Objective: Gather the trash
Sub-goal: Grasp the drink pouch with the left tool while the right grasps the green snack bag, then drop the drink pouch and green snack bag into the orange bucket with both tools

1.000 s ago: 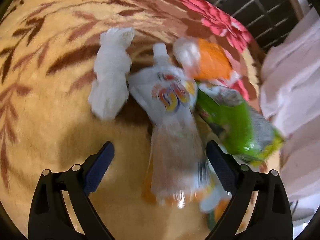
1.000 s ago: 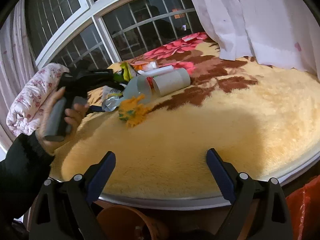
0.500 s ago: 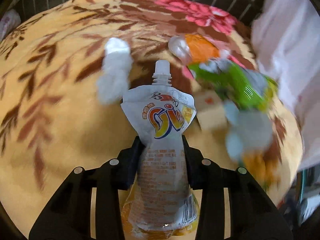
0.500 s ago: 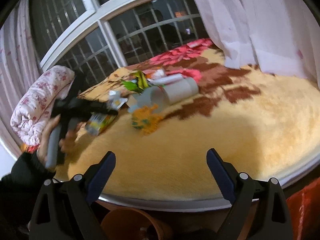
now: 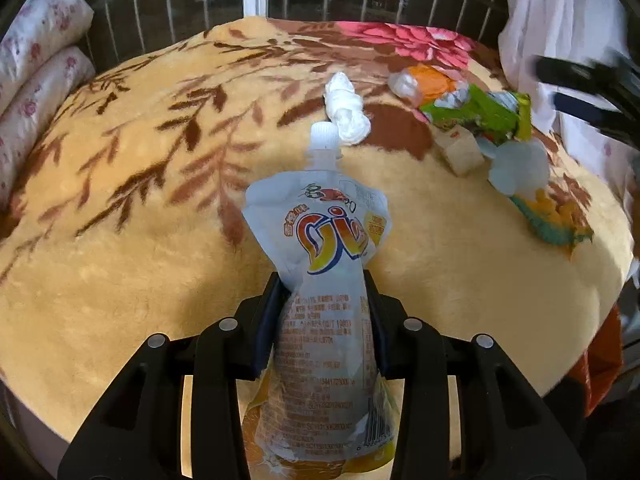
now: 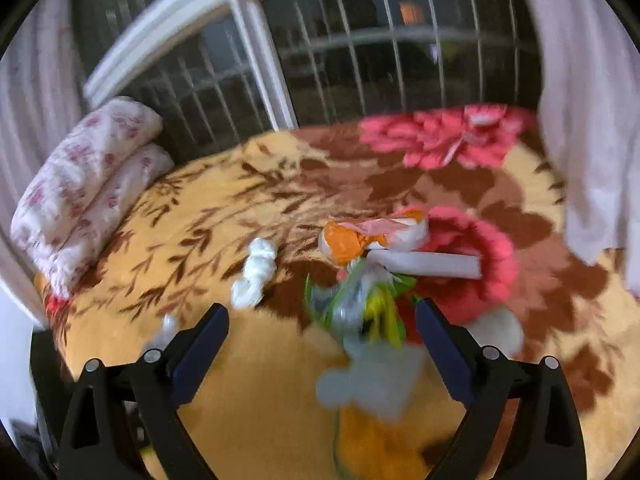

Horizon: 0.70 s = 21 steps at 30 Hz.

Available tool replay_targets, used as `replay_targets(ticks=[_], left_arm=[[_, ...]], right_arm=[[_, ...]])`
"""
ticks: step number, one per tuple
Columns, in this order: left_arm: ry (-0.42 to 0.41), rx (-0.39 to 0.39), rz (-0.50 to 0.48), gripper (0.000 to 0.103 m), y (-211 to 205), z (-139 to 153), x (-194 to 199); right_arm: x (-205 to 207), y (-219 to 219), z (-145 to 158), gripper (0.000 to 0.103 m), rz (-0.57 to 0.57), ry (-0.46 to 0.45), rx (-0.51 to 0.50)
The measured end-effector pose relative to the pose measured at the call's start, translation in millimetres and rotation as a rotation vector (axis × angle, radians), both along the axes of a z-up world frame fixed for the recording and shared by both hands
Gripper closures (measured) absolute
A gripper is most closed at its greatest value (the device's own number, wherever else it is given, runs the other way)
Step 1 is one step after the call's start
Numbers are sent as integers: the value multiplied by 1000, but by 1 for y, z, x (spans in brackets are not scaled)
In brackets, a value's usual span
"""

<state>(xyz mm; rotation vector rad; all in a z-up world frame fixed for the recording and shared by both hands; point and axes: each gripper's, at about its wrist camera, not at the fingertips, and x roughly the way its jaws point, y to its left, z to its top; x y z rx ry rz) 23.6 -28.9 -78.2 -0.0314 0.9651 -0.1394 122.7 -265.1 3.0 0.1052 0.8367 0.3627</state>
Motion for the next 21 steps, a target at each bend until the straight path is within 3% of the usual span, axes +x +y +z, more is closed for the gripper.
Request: replay_targets(ticks=[3,5,6,8,12,14,18,21], left_arm=[[13,-5,-5,65,-2,-5,14],[19,-16,-17,64,-3,-10,24],[23,-24,-16,64,-3,-11,28],[24,-37,-15,64,-2,-13,33],[23,-7,-5,60,-10,-19,43],[6,14,-2,61,-13,-19,43],[-23,-49,2,65,-4,-8,31],[-70,-99,-10,65,1,11,8]], right_arm=[[45,12,-19,11,-9,123,-60],[66,16,-37,26,-6,222,-85],[77,16,-49,47,-2,295,-82],[81,13,-62,49,-17,340,-86],[71,18,-54,61,8,313,-140],[57,16,-38,63,20,245,-128],[16,7,4,64,54,97,-2],[-28,5,27,64,83,2,39]])
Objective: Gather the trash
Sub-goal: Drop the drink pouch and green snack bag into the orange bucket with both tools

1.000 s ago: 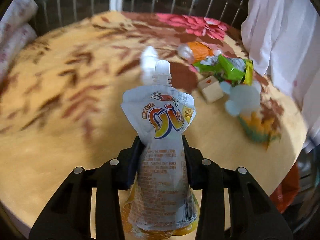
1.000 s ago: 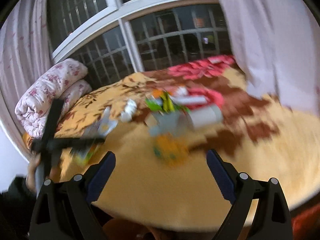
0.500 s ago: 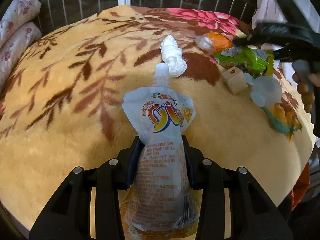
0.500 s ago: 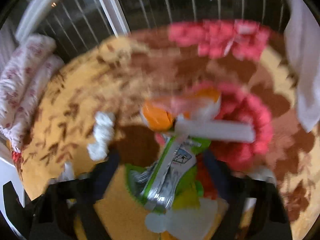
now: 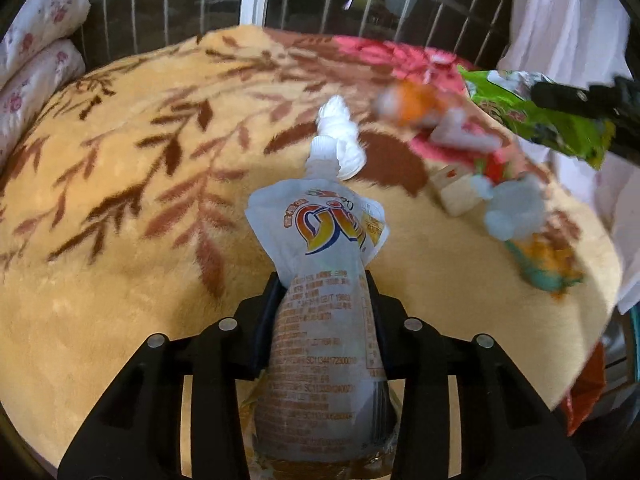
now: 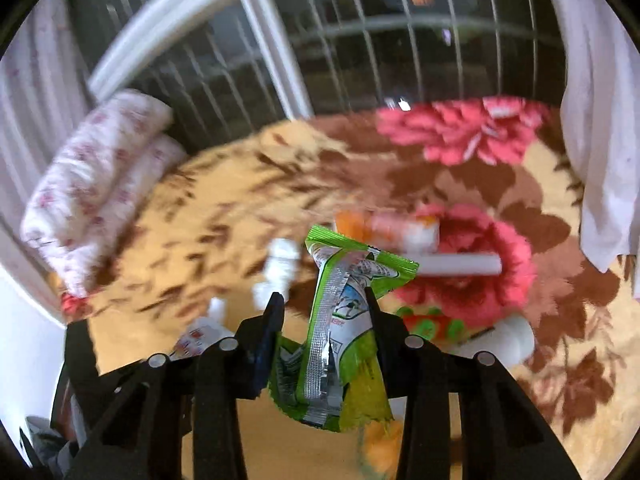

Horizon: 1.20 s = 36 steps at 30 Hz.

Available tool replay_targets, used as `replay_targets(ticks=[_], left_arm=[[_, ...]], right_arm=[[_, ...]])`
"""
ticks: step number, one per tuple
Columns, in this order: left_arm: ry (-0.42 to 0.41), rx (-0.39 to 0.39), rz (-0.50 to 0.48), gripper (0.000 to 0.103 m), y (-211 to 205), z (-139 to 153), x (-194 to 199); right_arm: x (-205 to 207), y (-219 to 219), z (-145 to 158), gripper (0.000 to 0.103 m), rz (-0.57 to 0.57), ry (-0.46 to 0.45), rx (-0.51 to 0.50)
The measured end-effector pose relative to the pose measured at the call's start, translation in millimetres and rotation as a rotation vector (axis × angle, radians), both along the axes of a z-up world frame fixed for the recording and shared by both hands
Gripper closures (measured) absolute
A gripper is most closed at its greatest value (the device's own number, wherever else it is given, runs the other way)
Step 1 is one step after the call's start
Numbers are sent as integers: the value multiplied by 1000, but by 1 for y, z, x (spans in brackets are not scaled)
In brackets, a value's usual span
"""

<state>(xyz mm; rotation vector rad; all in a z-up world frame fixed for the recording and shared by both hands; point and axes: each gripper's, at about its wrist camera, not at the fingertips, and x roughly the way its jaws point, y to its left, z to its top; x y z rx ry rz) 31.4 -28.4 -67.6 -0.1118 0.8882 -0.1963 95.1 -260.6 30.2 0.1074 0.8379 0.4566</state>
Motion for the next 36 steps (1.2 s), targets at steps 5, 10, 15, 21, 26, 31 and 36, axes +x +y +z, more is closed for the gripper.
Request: replay_targets(ticks=[5,10,15,21,26,31,36], left_arm=[[-97,5,-45,65,-5,31,-54],[-164,50,-102,65,-10,43,-117],[-161,131,-173,65,-18,17,-184],[-6,200,-280,65,-32,-51,-224],[146,189,-302,65,-33,-99,-221],[236,201,-310,65,-34,-123,-214],[279,233,-310,50,-35,-135,-208]], right_arm=[[-85,-5,12,64,44,-103,98],[-171,-19,-4,64,14,-142,154],[-256,-12,-49,63,44,-92,128],[-297,-5,-122,62,41,95,95],[-302,5,-159,62,29,182,72],[-296,14,-184,62,31,252,51],[-290,20,-201,36,38,301,34]])
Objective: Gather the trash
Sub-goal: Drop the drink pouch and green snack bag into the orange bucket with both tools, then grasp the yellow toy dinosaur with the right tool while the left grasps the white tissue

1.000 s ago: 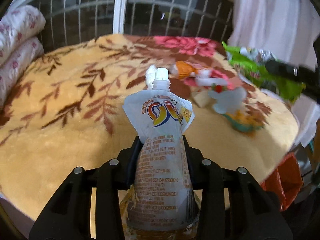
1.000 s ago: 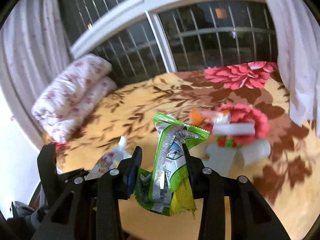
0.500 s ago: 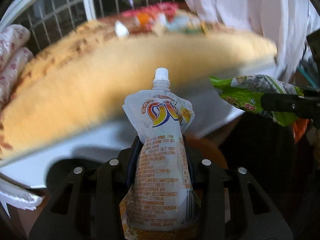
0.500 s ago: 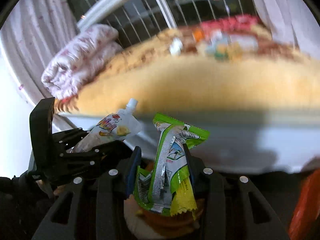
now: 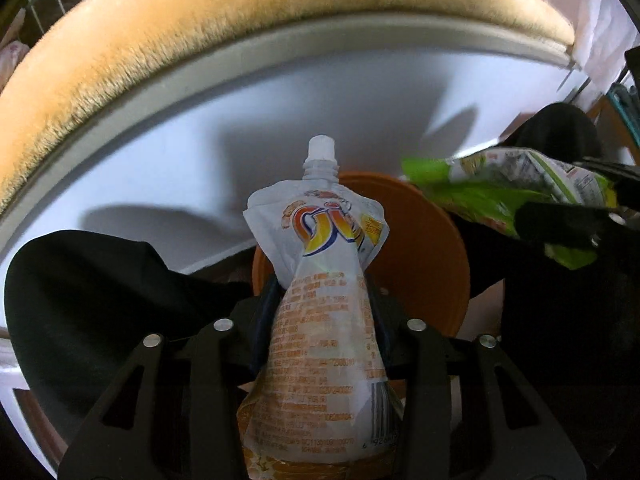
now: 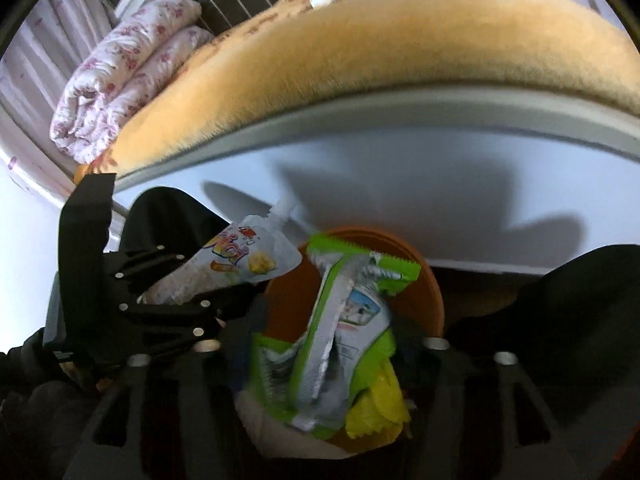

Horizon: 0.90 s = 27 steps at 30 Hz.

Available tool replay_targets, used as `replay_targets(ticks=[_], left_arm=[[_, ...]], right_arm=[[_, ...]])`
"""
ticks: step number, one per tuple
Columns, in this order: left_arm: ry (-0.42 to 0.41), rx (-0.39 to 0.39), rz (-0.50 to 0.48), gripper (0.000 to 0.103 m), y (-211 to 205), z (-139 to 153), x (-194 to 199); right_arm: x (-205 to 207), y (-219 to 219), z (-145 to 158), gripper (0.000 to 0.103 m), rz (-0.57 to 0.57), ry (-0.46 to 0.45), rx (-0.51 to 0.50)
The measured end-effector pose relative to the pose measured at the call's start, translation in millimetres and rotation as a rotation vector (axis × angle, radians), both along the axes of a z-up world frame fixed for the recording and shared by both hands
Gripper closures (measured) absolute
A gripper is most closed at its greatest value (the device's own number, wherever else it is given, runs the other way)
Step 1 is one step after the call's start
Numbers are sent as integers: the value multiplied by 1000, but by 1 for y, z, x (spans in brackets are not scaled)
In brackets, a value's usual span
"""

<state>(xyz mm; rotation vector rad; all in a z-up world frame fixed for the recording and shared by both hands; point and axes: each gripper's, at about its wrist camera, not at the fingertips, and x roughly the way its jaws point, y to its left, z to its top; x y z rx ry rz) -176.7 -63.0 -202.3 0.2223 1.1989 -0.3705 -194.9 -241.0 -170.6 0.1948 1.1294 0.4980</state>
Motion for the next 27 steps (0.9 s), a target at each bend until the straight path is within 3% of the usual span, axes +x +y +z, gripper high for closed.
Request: replay_targets(ticks=[2,7,14,18,22,23,27], left_arm=[[24,53,16,29,-1,-10,7],[58,55,26,29,4,-18,10],[-12,81,17,29,0,0,2],[-101,83,8,29,-2,32,-2],[-242,17,13,23,6,87,0],[-275,5,21,18,6,98,2],[-348,-48,65,17,6,127,16]], right_arm=[[6,-1,-8,34,-17,21,-10],[13,-15,-11,34,-65,28,8],[8,-28,16,34,-87,-47,-2],[17,-41,57,24,-100,-170,-38],[50,-55,104,16,-129,-310,-86],[60,-57,111,15,-136,-333,-98],[114,-69,125,10,-161,-385,-127]])
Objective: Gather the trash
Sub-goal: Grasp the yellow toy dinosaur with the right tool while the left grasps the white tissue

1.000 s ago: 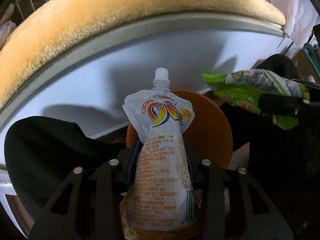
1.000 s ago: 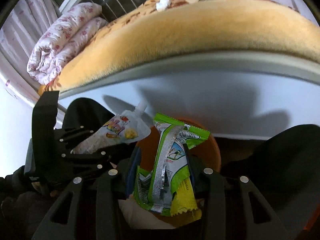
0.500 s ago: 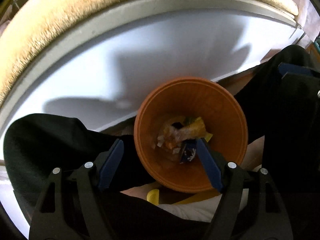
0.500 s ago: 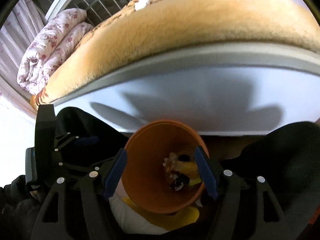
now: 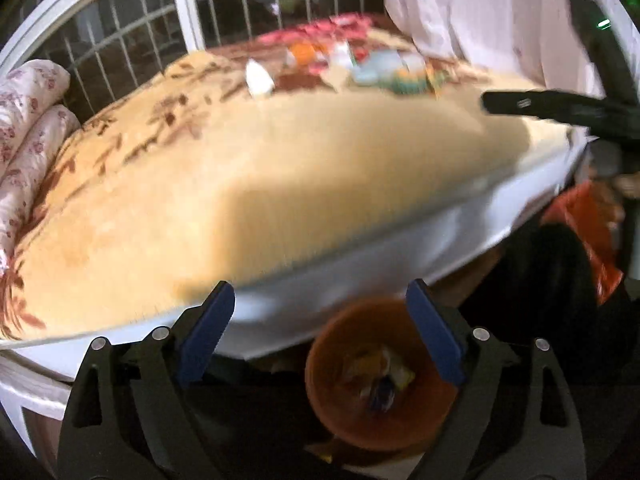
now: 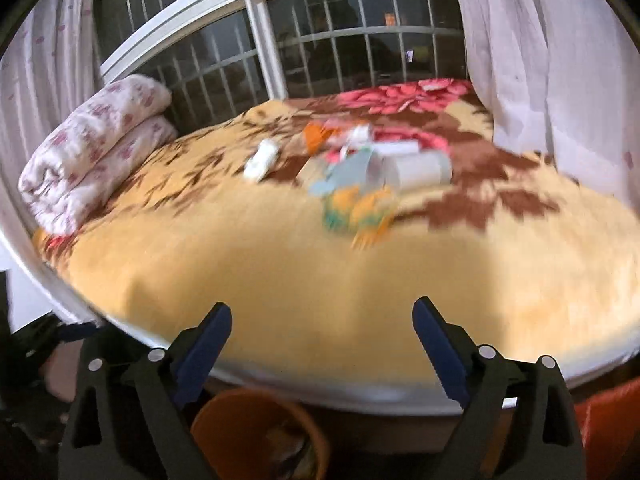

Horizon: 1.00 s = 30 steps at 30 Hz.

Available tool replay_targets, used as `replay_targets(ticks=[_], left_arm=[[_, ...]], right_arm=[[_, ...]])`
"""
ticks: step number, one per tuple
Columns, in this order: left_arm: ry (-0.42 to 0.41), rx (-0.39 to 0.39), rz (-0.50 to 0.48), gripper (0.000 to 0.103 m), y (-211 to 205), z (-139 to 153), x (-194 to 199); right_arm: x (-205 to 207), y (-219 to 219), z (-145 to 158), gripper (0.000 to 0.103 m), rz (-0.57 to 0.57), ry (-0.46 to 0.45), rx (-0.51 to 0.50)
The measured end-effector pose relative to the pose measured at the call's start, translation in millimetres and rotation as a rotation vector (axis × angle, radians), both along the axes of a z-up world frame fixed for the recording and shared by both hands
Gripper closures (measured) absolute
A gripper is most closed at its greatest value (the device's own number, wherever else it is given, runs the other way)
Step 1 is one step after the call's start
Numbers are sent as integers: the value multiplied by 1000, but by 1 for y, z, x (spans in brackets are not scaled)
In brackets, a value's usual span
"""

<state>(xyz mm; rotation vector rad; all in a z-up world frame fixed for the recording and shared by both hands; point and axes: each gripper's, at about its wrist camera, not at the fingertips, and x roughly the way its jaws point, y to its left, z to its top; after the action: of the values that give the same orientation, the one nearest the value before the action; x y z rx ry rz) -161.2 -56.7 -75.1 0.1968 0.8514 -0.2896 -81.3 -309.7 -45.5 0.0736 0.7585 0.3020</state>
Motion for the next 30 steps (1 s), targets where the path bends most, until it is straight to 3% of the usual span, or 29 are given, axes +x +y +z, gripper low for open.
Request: replay_targets(ticks=[7,11,13,17,25,30], left_arm=[[36,-68,43,17,0,4,32],[38,-73,64,17,-3,5,51],[26,-74,80,17,-4,6,65],[23,-48,120,17,-6,9,114],[75,-146,236,17,-4,15,251],[110,-95,321,17,-13,-2,329]], right_arm=[[96,14,-14,10,-13,47,-53],[124,23,-36,11,20,109,-72],[133,25,-47,40,-6,134,-112],[115,17,-40,40,-32,85,-61],[61,-8,-28,40,-41,11,72],[41,-22,-21,40,-70,-27,119]])
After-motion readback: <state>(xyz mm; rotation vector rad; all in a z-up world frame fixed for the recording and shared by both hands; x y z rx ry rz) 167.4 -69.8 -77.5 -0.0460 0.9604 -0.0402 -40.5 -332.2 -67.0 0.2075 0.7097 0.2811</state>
